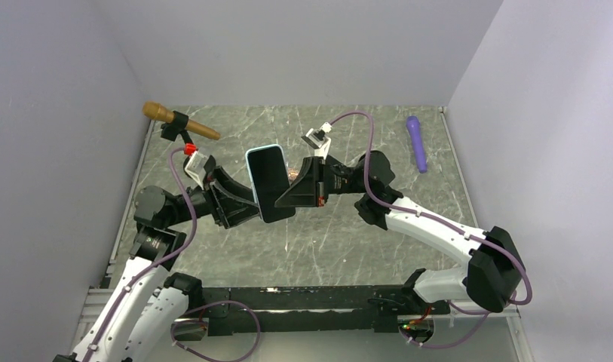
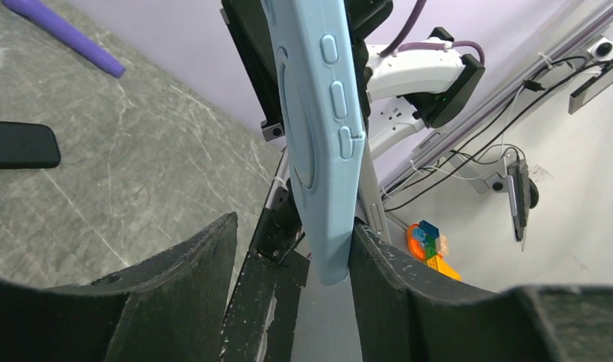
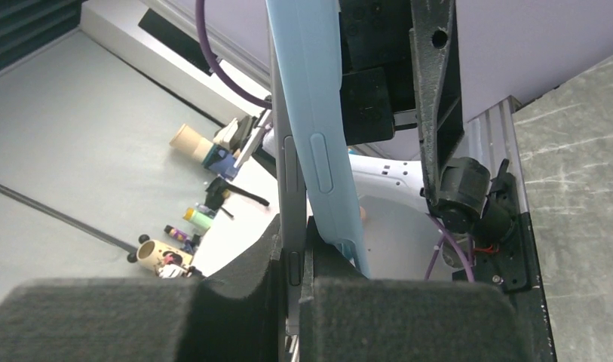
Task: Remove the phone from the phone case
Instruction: Remove the phone case from the phone, then place the phone case at the center of the board.
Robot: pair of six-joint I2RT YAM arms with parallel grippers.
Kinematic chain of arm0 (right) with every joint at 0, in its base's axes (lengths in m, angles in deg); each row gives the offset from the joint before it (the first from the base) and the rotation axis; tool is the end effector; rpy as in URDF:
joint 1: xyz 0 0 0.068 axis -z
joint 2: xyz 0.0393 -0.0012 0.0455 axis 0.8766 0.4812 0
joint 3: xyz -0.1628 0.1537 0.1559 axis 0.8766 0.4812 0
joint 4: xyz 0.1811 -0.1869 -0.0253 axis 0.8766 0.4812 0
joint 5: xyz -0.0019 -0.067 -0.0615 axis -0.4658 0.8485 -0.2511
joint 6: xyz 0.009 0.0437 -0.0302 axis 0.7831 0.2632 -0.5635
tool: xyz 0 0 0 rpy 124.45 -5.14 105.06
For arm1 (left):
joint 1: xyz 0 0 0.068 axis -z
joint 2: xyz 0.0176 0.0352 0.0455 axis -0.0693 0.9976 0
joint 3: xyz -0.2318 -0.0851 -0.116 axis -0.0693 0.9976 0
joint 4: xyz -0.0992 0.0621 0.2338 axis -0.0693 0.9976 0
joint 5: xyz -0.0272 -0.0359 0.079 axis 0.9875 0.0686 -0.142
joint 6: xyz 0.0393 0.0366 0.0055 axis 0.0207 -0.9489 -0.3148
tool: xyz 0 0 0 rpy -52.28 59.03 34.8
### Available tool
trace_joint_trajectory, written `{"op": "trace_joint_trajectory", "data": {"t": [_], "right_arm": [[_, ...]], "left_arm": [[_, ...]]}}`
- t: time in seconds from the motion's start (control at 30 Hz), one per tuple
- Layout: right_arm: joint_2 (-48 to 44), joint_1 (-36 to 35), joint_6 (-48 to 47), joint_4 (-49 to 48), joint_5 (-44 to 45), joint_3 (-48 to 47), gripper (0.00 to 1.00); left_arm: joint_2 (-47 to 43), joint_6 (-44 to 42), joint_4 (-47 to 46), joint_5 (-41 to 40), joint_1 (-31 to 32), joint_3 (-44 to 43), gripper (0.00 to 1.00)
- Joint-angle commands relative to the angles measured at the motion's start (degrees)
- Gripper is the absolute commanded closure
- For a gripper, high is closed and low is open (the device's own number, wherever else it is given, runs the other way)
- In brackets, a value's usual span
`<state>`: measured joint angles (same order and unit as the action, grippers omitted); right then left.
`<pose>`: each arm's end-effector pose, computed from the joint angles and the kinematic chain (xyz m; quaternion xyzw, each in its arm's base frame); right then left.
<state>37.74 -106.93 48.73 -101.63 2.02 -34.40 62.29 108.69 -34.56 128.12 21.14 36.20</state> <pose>0.1783 0.2231 0.3645 -0.2419 0.5684 0.7670 0.1735 0.1262 -0.0702 0.3574 0.2074 0.6103 -0.6365 0.4236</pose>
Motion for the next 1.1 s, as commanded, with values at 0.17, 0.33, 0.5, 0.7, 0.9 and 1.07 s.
{"op": "trace_joint_trajectory", "data": {"t": [0.17,0.33,0.5,0.7,0.9,1.07], "right_arm": [[-1.60,-1.43,-6.99,7.67,2.34,-3.25,1.00],[-3.54,-1.01,-16.22,23.05,5.53,-4.75,1.00],[-8.79,2.31,-22.14,33.00,10.18,-2.54,1.00],[-13.28,6.04,-33.72,52.85,19.01,-4.10,1.00],[-15.09,7.48,-39.31,60.80,21.75,-5.82,1.00],[-15.22,7.44,-41.35,62.25,20.39,-6.10,1.00]], "left_arm": [[0.67,-10.69,13.11,-5.04,-0.23,-6.30,0.62],[1.02,-19.98,31.15,-13.05,-0.28,-12.19,1.00],[3.14,-27.04,45.63,-22.53,-0.47,-16.09,1.00],[8.71,-32.30,58.17,-31.56,-2.66,-15.61,1.00],[16.23,-35.40,56.89,-27.25,-4.63,-10.00,1.00],[27.40,-37.95,55.99,-22.44,-8.38,-9.88,1.00]]}}
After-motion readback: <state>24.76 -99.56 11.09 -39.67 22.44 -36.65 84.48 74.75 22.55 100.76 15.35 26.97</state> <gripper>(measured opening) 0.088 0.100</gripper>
